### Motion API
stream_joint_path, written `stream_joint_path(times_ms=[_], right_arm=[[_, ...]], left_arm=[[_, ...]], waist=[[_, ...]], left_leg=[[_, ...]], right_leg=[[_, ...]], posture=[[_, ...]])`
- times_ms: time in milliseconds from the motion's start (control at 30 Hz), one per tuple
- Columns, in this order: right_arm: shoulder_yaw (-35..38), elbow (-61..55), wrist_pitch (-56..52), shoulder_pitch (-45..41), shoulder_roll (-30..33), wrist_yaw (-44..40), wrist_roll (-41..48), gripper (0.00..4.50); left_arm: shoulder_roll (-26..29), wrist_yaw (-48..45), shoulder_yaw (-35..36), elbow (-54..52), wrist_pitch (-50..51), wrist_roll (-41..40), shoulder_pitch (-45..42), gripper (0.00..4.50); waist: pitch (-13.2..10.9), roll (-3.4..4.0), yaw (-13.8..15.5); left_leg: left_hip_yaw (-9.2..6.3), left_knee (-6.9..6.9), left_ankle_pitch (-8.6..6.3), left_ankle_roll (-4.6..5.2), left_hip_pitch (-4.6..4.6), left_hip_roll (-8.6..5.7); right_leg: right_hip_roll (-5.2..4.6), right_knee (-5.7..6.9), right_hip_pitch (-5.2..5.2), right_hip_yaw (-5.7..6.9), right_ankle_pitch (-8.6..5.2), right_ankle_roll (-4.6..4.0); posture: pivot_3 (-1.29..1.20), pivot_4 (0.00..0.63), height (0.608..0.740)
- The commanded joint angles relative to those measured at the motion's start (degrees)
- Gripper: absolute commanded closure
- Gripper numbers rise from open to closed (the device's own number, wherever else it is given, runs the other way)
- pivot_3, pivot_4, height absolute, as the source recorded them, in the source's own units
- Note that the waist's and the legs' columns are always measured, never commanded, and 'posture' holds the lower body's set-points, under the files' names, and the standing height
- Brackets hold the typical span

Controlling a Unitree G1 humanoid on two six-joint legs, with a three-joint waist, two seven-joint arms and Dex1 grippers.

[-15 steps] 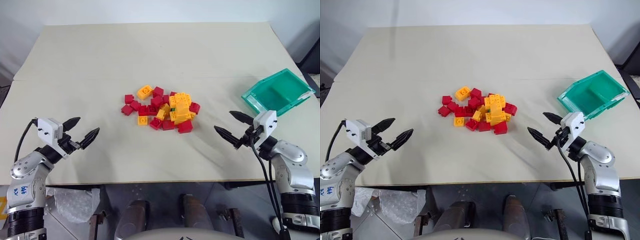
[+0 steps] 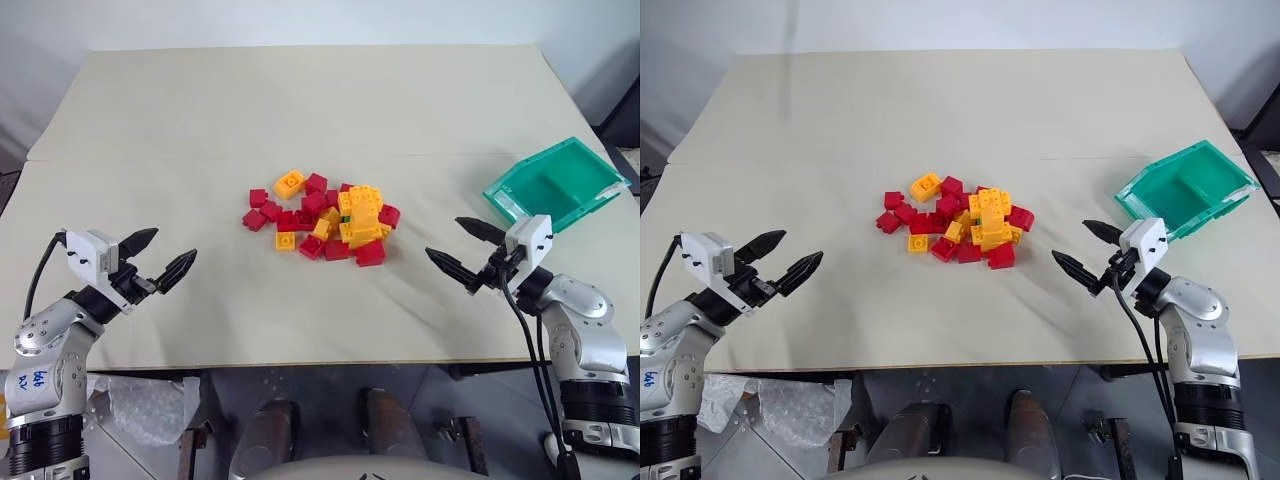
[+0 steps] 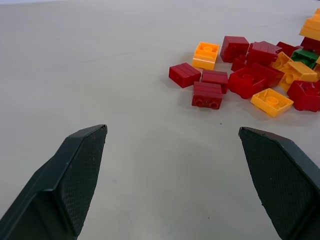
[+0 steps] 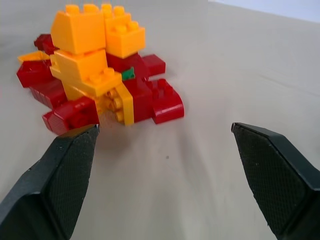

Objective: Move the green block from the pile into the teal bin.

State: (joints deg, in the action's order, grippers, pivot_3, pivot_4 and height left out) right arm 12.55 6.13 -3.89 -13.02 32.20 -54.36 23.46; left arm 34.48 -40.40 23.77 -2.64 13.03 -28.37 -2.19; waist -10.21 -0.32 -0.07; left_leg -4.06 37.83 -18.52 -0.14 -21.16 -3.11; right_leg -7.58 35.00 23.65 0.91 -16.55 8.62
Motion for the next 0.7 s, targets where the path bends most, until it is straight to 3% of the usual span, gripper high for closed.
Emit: stream_joint_path(times_ms=[33, 233, 300, 500, 700], right_arm=[[0.3, -1.9, 0.0, -0.6, 1.1, -0.9, 1.1, 0.04], [0.3, -4.8, -3.4, 0.8, 2.4, -0.4, 1.0, 0.04], [0.8, -7.2, -6.6, 2.0, 2.8, 1.0, 1.8, 0.43], [-0.2, -17.6, -12.8, 6.3, 5.1, 1.6, 2.8, 2.28], [-5.5, -32.6, -25.1, 5.6, 4.1, 10.7, 2.5, 4.34]], left_arm=[[0.7, -1.5, 1.9, -1.6, -1.3, -2.0, -0.8, 0.00], [1.5, -4.0, 1.4, -1.7, -0.1, -3.0, -0.8, 0.00], [1.7, -5.4, 0.9, -1.6, -0.1, -3.3, -1.1, 0.00], [2.2, -10.2, -1.3, -0.4, -0.3, -3.4, -3.8, 0.00], [3.2, -19.3, -5.3, 4.2, -1.3, -3.9, -9.6, 0.00]], waist=[[0.0, 0.00, 0.0], [0.0, 0.00, 0.0], [0.0, 0.00, 0.0], [0.0, 0.00, 0.1], [0.0, 0.00, 0.0]], left_leg=[[0.00, 0.00, 0.00, 0.00, 0.00, 0.00], [0.00, 0.00, 0.00, 0.00, -0.01, 0.00], [-0.01, 0.00, 0.00, 0.00, -0.01, 0.00], [-0.01, 0.01, -0.01, 0.01, -0.03, 0.00], [-0.02, 0.01, -0.02, -0.01, -0.02, 0.01]], right_leg=[[0.00, 0.00, 0.00, 0.00, 0.00, 0.00], [-0.01, -0.01, 0.00, 0.00, 0.00, 0.00], [0.00, -0.01, 0.00, 0.00, 0.00, 0.00], [-0.03, -0.04, -0.01, 0.00, 0.00, 0.00], [0.00, -0.03, 0.00, 0.00, 0.00, 0.00]], posture=[[0.00, 0.150, 0.740], [0.00, 0.150, 0.740], [0.00, 0.150, 0.740], [0.00, 0.150, 0.740], [0.00, 0.150, 0.740]])
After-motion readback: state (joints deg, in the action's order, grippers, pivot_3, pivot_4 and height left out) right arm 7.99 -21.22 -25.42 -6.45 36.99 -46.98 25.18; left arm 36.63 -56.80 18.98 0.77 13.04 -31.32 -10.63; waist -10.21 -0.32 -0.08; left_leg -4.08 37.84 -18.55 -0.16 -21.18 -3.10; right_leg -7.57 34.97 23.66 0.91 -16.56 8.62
